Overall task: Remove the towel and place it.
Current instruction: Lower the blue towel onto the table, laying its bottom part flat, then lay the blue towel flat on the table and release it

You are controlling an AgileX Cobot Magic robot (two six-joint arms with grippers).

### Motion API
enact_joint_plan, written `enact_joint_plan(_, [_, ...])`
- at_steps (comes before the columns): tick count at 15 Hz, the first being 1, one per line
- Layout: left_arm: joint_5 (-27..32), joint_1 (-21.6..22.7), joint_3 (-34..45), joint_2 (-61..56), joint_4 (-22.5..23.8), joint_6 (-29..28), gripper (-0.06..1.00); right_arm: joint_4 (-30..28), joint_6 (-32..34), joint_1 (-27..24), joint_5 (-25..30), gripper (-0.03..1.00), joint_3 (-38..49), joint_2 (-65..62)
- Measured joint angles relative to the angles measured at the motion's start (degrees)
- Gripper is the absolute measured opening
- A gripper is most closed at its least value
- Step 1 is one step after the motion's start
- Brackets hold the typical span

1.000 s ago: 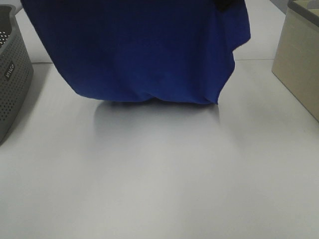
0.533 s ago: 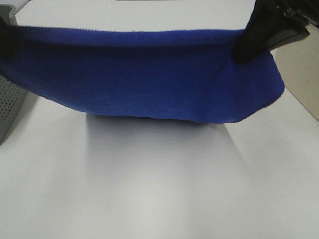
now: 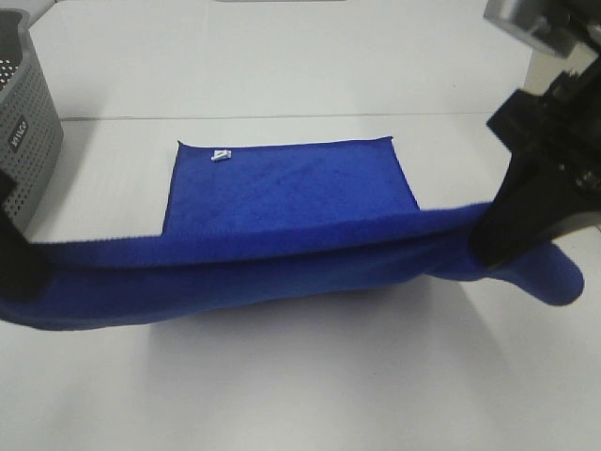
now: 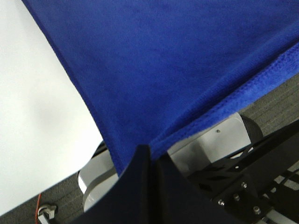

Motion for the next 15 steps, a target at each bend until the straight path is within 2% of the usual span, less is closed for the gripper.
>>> enact_joint_plan(8, [-0.29, 0.00, 15.99, -0.11, -7.96, 2.52, 0.00, 7.22, -4.98, 0.00, -1.95, 0.02, 19.82, 2.52])
enact_joint_plan(12, [-0.46, 0.00, 17.88, 5.33, -7.85, 2.92, 0.00, 9.97, -10.26, -0.17, -4.30, 0.02, 21.49, 10.60])
enact_joint_plan(15, [-2.81, 0.00, 17.93, 13.52, -8.02, 5.90, 0.00, 10.03, -13.06, -0.29, -4.87, 0.02, 21.66, 17.93])
